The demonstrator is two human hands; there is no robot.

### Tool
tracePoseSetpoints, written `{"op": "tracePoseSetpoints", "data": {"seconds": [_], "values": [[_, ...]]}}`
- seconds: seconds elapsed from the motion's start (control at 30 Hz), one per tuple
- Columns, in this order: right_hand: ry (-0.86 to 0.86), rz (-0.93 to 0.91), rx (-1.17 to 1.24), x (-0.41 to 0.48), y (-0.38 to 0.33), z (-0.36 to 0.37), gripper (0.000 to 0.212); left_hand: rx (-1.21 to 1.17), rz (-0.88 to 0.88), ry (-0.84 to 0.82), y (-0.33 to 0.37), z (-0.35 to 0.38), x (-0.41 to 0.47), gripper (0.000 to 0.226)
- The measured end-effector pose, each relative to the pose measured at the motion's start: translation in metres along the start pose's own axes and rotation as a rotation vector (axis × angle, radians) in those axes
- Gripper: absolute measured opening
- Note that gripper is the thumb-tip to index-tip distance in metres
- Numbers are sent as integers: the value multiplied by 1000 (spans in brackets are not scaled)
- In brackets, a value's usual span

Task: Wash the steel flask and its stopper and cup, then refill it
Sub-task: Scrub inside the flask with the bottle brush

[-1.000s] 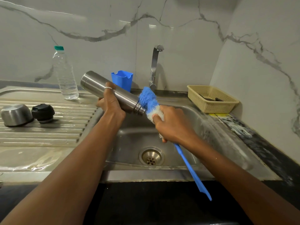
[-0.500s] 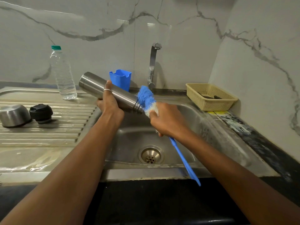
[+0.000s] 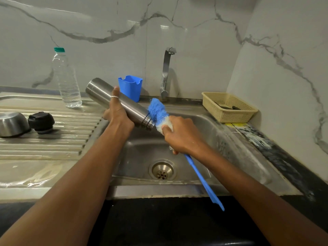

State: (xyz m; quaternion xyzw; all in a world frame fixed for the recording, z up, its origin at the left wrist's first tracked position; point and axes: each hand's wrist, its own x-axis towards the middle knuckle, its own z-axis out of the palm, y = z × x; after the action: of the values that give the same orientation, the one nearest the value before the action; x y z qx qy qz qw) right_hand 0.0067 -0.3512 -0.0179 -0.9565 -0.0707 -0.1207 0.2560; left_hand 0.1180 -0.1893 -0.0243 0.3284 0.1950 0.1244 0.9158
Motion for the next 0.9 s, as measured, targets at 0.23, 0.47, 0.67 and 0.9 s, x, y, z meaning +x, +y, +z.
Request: {"op": "tracePoseSetpoints", "data": {"seconds": [0.23,0.47,0.67,0.9], "values": [[24,-45,7,-5,1,-1,18,5,-21,94,8,-1,-3,80],[36,3,37,10,4,5,22,33,-2,-25,0,2,-10,76],[70,-48,-17,-1,-7,11,27,-42,12,-3,4,0,-3,82],[109,33,-11,6,-10,5,26,-51,28,-88,-5,10,-11,64]]}}
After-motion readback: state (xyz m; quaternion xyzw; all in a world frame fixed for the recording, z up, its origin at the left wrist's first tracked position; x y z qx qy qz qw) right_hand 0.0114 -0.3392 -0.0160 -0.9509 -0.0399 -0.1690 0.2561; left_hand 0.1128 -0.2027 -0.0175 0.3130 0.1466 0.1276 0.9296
